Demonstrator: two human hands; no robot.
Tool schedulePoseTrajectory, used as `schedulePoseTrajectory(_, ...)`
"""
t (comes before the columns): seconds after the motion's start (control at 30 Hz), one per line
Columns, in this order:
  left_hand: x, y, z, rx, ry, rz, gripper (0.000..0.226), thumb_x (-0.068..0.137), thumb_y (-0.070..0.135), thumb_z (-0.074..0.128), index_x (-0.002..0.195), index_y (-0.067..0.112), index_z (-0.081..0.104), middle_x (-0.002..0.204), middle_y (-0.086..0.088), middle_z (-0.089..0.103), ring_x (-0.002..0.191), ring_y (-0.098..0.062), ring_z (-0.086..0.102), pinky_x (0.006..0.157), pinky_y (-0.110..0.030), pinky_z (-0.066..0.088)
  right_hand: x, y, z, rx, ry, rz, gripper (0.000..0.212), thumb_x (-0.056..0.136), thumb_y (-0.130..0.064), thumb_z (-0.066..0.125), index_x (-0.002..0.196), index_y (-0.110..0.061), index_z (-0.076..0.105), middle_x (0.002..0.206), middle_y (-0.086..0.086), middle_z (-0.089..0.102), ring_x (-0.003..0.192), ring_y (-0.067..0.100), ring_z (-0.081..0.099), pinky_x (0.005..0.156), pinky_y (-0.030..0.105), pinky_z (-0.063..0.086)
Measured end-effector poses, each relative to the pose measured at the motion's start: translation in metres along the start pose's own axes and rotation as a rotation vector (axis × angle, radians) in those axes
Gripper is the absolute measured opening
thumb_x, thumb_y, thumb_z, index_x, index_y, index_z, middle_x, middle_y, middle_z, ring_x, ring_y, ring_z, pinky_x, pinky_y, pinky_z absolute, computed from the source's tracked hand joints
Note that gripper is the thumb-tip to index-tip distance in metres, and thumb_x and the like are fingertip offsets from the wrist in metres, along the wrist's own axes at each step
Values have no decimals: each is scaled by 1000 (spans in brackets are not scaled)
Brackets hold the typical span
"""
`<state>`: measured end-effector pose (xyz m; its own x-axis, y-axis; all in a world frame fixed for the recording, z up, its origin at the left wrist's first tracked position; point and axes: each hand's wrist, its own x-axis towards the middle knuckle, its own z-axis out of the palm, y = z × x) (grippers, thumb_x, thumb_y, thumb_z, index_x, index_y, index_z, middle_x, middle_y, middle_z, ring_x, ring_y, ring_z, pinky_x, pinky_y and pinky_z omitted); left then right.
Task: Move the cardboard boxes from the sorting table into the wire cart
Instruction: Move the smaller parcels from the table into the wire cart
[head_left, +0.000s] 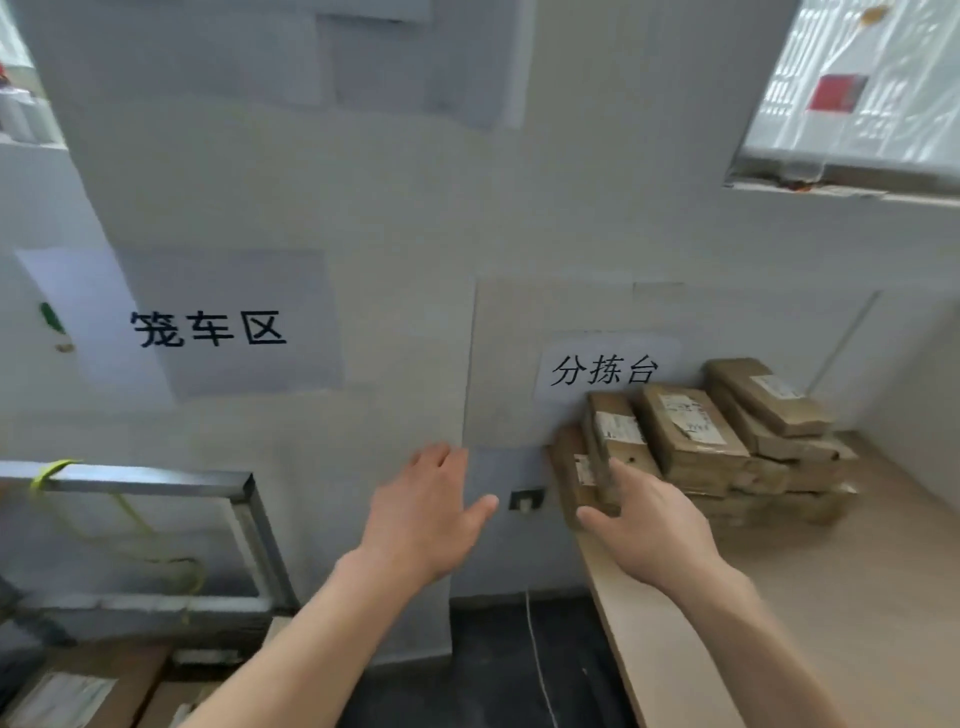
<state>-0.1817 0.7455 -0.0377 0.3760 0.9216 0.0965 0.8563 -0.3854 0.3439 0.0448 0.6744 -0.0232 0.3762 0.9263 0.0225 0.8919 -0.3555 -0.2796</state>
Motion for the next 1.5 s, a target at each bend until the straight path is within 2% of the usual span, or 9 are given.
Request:
schedulePoseTrajectory(0.1,46,11,9,-44,-55,86,58,98,58,44,141,20,45,148,0,45,138,-22,39,107,-39,41,20,14,-4,18,44,108,56,89,-56,61,134,-24,52,126,-4,62,114,23,59,78,36,45)
schedulePoseTrajectory(0.33,114,41,44,-98,-160,220,68,96,64,45,151,25,37,153,5,43,135,-23,46,99,-36,42,37,55,2,58,100,316,53,89,-57,64,131,-27,53,123,-6,63,112,18,58,74,30,40)
schedulePoseTrajectory(0.47,139,59,66,-148,-203,244,67,93,65,47,146,24,44,146,4,50,129,-23,51,91,-35,42,53,86,6,81,105,424,68,89,-59,62,146,-24,46,142,-2,56,130,21,52,91,37,47)
schedulePoseTrajectory(0.63,171,82,95,-186,-255,213,59,93,64,50,133,21,54,136,0,56,119,-22,56,83,-29,36,88,130,18,186,76,536,81,90,-61,61,155,-20,36,154,1,47,141,23,42,106,38,41)
schedulePoseTrajectory(0.8,204,108,122,-198,-300,155,55,95,60,53,133,20,56,136,0,56,115,-18,57,80,-27,35,131,174,31,218,70,591,75,90,-62,59,149,-20,43,147,3,53,135,25,48,100,40,45)
schedulePoseTrajectory(0.93,233,131,150,-209,-342,80,51,98,54,50,133,17,57,134,-3,58,113,-20,58,81,-27,36,166,204,38,216,61,631,61,91,-61,56,137,-22,49,138,3,58,126,26,54,83,37,43)
schedulePoseTrajectory(1.13,262,150,195,-289,-430,16,46,99,52,48,131,21,59,131,-1,61,114,-19,60,96,-33,49,205,238,46,254,60,638,63,90,-67,48,132,-21,49,130,5,62,117,29,58,84,41,49)
schedulePoseTrajectory(1.33,279,155,222,-264,-417,1,55,99,54,47,140,18,53,135,-2,59,118,-20,58,91,-30,48,227,253,58,287,53,658,55,90,-68,45,118,-24,58,115,2,68,105,27,60,81,40,49)
schedulePoseTrajectory(1.5,286,153,229,-451,-355,-67,46,100,47,52,137,21,54,137,2,61,121,-17,59,91,-29,49,232,257,65,382,95,677,45,89,-67,50,104,-26,60,100,-5,67,88,21,55,72,38,44)
